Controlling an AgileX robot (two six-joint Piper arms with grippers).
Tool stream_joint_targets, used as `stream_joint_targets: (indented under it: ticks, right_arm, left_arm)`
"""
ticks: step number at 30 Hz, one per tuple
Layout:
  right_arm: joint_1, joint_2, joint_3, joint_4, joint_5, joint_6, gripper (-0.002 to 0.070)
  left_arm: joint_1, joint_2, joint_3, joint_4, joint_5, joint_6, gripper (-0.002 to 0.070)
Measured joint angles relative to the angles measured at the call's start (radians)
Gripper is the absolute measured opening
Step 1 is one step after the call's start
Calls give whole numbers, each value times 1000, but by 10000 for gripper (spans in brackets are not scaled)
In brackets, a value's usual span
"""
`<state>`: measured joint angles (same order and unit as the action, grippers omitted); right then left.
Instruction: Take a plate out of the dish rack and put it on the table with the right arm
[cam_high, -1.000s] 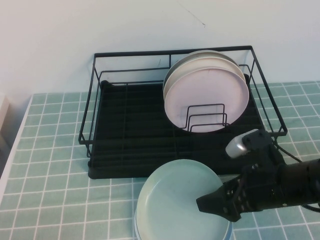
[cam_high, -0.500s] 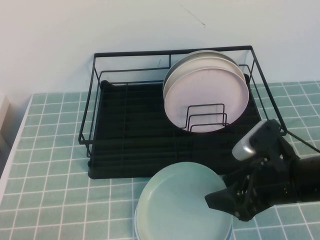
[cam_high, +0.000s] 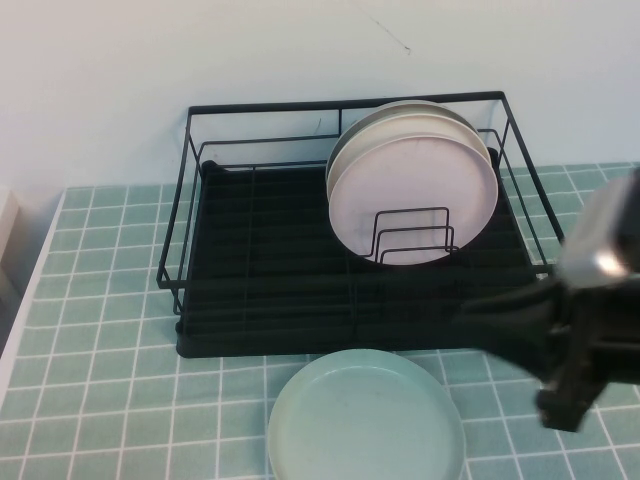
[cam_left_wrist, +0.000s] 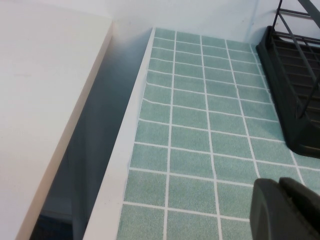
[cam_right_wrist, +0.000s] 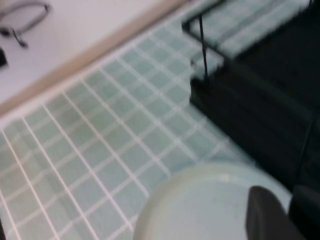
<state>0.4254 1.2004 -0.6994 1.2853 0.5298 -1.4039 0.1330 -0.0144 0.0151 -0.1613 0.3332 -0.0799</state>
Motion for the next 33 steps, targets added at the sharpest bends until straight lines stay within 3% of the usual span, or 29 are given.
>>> stream_joint_targets:
  ticks: [2,5,15,27,30,33]
  right_arm:
    - [0,-110,0,-20,0,18,56]
    - [0,-267,0,-63,5,23,15]
    - [0,-677,103,-312,-25,123,-1]
    - [-6,-1065,344,-453,-320,159,-1]
    - [-70,-1106,407,-621,-364,411,-1]
    - [-202,-1145,459,-887,-308,778,-1]
  left_arm:
    - [0,0,0,0,0,0,-3]
    - [0,0,0,0,0,0,-3]
    - [0,0,0,0,0,0,-3]
    - [0,0,0,0,0,0,-3]
    - [0,0,0,0,0,0,-3]
    - [0,0,0,0,0,0,-3]
